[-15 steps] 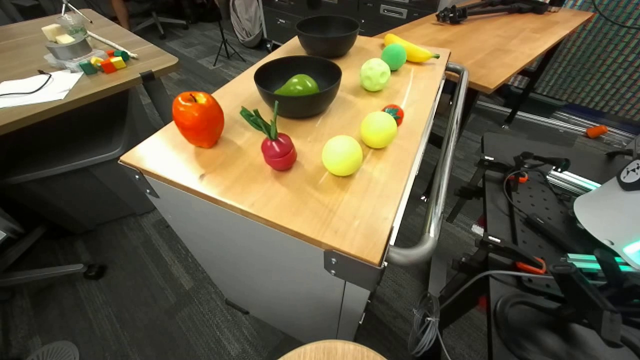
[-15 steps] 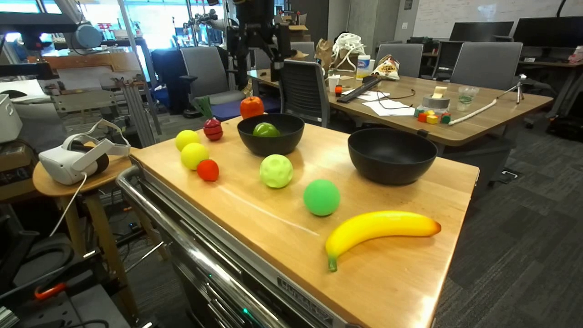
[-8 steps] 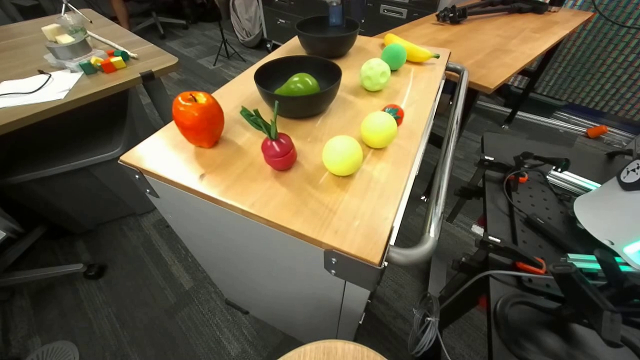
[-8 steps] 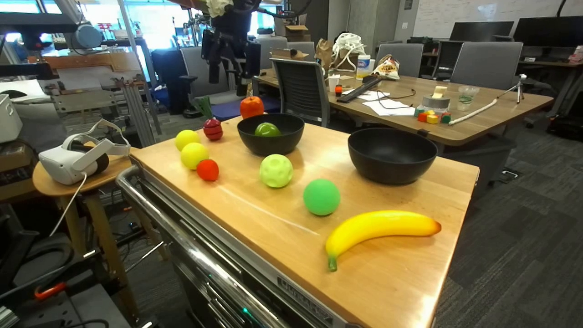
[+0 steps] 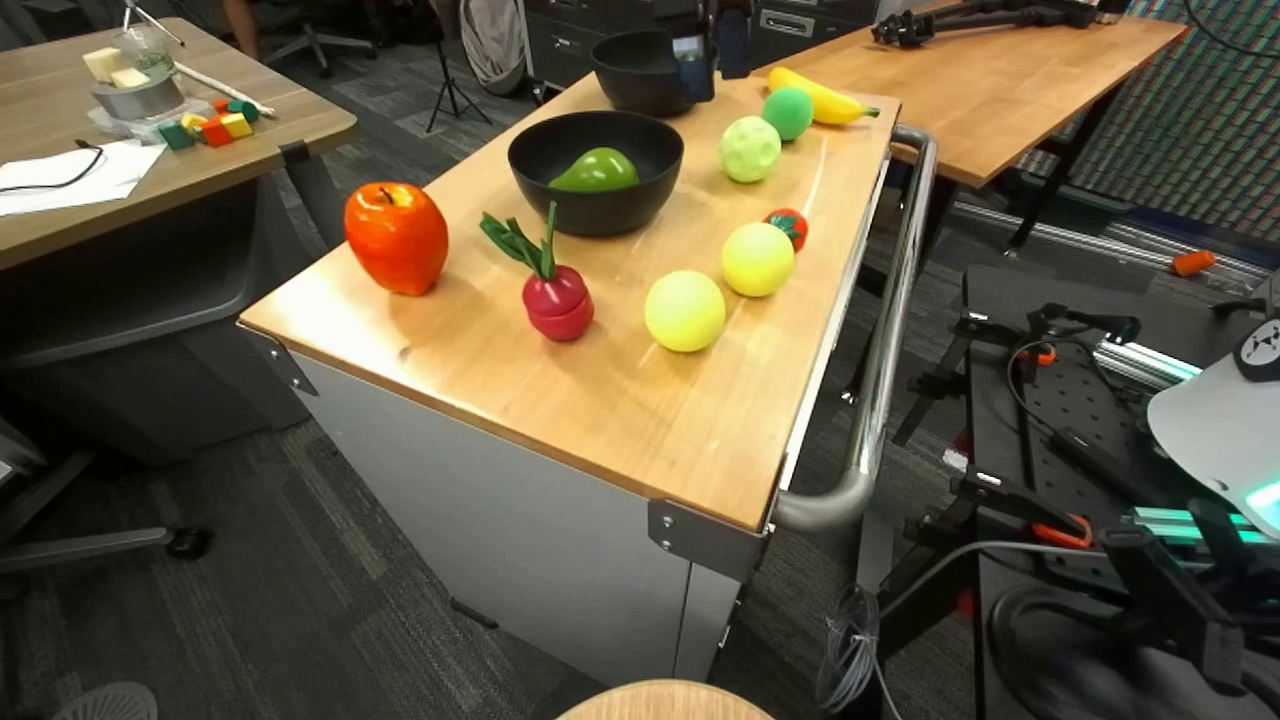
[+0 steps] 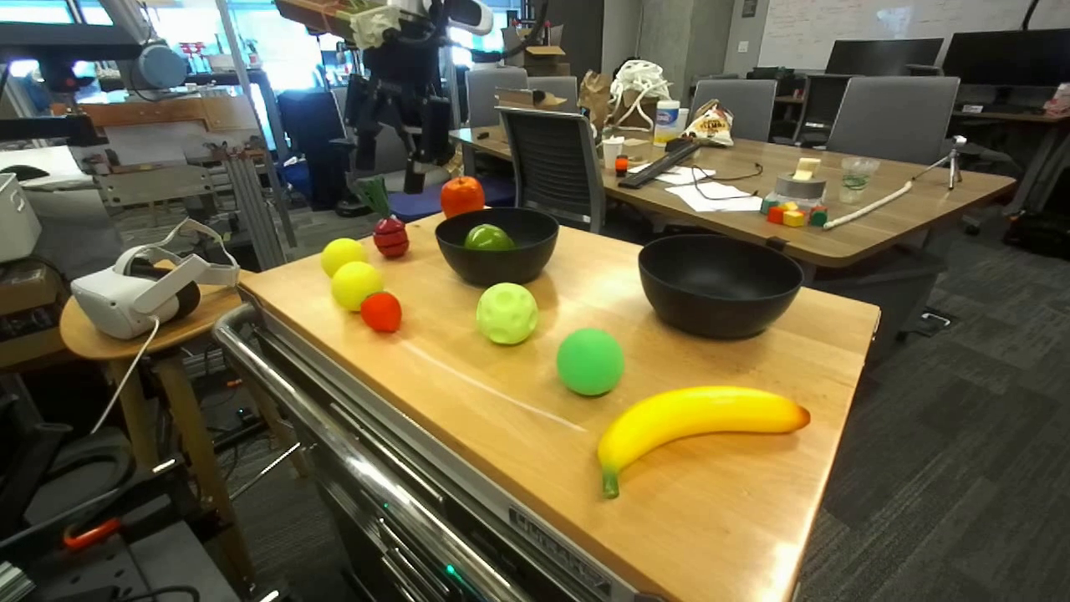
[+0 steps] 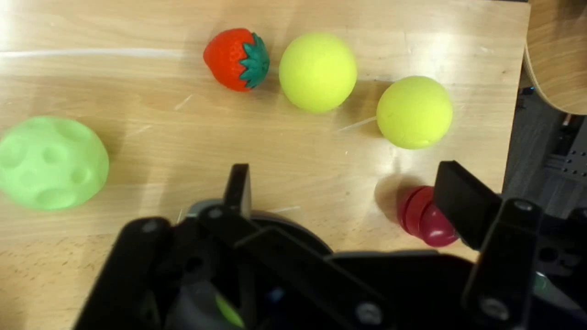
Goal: Pick up all the fruit plush toy from the table and put them in the two black bowl
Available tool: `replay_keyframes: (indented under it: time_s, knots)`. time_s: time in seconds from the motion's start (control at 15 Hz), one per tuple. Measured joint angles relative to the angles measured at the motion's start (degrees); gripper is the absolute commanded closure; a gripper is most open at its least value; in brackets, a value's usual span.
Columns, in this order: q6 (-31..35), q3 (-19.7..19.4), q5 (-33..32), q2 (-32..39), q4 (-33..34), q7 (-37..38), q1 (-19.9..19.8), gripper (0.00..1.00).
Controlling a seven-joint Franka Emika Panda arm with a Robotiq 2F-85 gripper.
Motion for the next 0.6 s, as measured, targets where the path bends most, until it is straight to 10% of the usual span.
replay_keyframes:
  time_s: [0.6]
  knots:
    - [10.3, 2.2, -5.8, -3.7, -14.5, 3.2, 2.9, 0.0]
